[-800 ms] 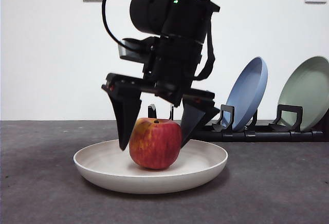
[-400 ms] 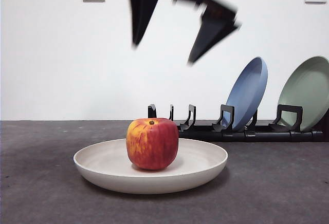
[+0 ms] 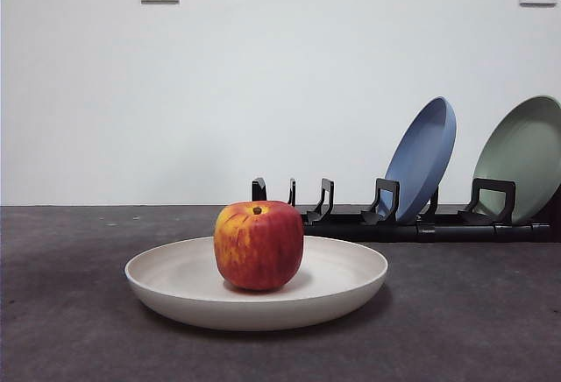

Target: Take the yellow plate from the plate rack,put the plate on the table,take the apple from the table,put the apple in the plate

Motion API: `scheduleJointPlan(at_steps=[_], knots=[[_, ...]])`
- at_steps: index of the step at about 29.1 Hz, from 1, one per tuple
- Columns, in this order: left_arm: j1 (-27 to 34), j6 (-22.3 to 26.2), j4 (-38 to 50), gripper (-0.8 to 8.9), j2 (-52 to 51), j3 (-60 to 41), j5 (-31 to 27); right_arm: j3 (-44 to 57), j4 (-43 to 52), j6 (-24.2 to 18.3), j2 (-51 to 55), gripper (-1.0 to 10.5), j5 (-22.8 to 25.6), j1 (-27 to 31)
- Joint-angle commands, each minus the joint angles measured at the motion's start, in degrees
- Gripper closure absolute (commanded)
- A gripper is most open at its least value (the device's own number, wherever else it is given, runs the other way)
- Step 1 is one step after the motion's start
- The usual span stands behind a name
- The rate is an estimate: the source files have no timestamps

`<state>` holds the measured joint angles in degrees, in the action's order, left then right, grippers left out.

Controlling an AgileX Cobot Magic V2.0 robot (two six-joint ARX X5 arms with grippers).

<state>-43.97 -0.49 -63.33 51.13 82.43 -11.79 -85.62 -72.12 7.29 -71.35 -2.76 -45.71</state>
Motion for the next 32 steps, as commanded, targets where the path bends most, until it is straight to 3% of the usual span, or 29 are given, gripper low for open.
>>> scheduleJointPlan(at_steps=[1, 9, 32], knots=[[0.15, 0.72, 0.13, 8.21, -0.13, -0.17, 0.24, -0.07, -1.95, 0.07, 1.90, 5.9, 0.26, -0.07], [0.15, 0.70, 0.04, 8.21, -0.13, -0.17, 0.24, -0.02, -6.64, -0.50, 5.68, 9.7, 1.79, -0.07], [0.15, 0.74, -1.75, 8.18, 2.45, -0.17, 0.15, -0.02, -5.38, -0.85, 5.60, 9.6, 5.20, -0.02]])
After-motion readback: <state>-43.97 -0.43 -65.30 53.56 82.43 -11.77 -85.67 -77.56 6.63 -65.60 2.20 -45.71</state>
